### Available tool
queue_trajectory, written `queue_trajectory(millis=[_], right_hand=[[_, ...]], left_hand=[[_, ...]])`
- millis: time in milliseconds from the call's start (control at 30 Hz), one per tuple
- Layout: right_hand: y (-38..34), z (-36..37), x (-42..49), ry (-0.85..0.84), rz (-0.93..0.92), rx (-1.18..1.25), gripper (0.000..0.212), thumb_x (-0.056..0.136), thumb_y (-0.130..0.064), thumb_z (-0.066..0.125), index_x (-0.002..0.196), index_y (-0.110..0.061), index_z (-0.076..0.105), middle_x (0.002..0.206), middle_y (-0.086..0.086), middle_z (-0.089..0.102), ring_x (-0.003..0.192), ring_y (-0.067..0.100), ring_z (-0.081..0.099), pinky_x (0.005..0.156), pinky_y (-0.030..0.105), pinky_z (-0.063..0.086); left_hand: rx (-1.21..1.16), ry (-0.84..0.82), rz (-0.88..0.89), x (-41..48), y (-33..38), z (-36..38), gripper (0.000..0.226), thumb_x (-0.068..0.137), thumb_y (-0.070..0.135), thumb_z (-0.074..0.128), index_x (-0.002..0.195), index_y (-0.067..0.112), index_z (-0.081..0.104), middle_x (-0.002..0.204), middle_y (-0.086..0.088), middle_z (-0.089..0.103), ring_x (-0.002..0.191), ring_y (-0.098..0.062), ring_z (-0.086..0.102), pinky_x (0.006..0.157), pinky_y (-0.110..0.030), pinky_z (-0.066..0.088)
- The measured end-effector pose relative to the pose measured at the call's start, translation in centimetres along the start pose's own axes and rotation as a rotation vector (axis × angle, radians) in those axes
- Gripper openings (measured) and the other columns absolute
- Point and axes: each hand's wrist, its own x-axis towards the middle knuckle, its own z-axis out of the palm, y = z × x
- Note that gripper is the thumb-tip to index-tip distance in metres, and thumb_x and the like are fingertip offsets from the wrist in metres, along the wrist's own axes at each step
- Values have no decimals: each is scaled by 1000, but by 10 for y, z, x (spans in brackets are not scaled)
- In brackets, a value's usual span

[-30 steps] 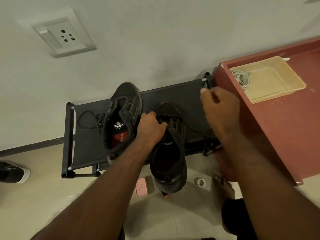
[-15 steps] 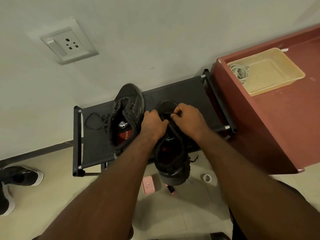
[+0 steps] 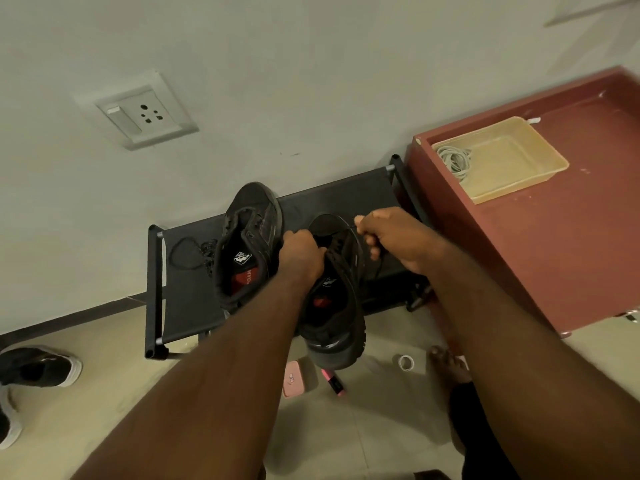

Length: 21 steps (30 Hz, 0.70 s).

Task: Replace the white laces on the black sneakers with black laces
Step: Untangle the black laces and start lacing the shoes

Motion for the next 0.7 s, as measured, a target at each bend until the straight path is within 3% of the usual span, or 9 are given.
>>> queue_trajectory(millis=[333,467,600,700], right_hand=[[-32,-60,-61,192,-218,567,27,104,-21,48,79,-13,54,59,-2,47,53,13,46,61,29,46],[-39,-72,-69,243,-261,769,25,102,-25,49,78,-16,54,60,-3,48,54,12,46,63,29,44],[-40,-73,-72,272,-240,629,24,102,-26,50,81,-15,56,64,-1,53,57,13,50,61,28,47],[-46,-60,-74,227,-197,432,24,102,-25,53,82,-12,59,66,1,58,59,14,55,63,31,49]], left_hand=[[62,53,-1,3,7,-7,33,95,22,60,117,-3,58,128,-25,50,103,-39,59,87,-40,46],[124,150,5,13,10,-20,32,97,18,56,121,-3,55,132,-25,44,105,-38,57,91,-40,45],[97,228,-14,25,5,-47,27,95,9,50,116,-6,57,130,-26,49,107,-40,57,93,-41,44],[59,356,94,18,2,-79,23,96,9,45,103,-4,63,116,-23,58,96,-38,60,83,-39,47]])
